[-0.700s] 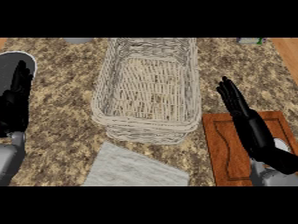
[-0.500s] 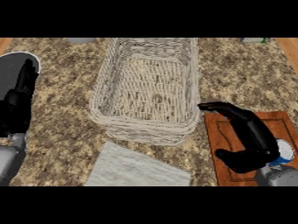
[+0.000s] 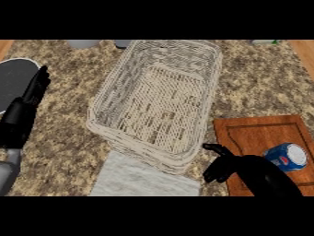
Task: Pick the can from the cutting board and place it in the basket
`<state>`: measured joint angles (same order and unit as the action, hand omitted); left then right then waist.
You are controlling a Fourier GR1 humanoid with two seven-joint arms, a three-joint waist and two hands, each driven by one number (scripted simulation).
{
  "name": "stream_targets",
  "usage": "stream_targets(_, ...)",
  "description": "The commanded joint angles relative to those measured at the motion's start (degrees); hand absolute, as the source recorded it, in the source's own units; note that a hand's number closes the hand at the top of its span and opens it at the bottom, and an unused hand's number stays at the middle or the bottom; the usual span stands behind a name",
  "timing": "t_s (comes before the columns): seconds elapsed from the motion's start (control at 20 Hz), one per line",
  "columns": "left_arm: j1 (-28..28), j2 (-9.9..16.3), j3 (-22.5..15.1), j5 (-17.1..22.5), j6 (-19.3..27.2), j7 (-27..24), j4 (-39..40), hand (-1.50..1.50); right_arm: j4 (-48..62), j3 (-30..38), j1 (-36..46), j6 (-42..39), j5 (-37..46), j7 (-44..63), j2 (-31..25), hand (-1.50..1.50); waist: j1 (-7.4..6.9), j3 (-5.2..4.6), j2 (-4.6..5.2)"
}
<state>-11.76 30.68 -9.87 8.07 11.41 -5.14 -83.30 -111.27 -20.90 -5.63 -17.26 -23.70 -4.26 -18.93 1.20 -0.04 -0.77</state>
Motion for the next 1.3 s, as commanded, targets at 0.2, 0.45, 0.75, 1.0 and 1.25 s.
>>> stream_targets(0.2, -0.55, 0.82, -0.12, -0.45, -1.73, 1.04, -0.54, 0.0, -16.27, 10.21, 5.44, 6.31, 15.55, 12.03, -13.68, -1.5, 0.84, -0.27, 0.13)
stream_targets(0.45, -0.32, 0.66, -0.13, -0.55, -1.88, 0.59, -1.14, 0.0, -15.05, 17.48, 13.68, -3.8, 19.9, 20.51, -30.69, -1.5, -1.03, -0.34, 0.44)
stream_targets(0.75, -2.89, 0.26, -0.51, -0.24, -2.56, 3.31, -2.53, 0.0, -11.67, 16.52, 20.75, -23.48, 13.71, 22.28, -46.49, -1.5, -2.63, -0.22, 0.91)
stream_targets(1.0, -4.13, -1.04, -0.33, -1.45, -2.84, 2.44, -0.05, 0.0, -5.78, 16.82, 26.65, -35.09, 6.38, 21.91, -52.38, -1.5, -2.12, -0.11, 1.07)
stream_targets(1.25, 0.74, -2.32, -0.62, -2.16, -3.61, 2.19, -4.98, 0.0, -0.45, 11.22, 30.15, -39.56, 14.49, 22.18, -46.64, -1.5, -2.68, 0.01, 0.94)
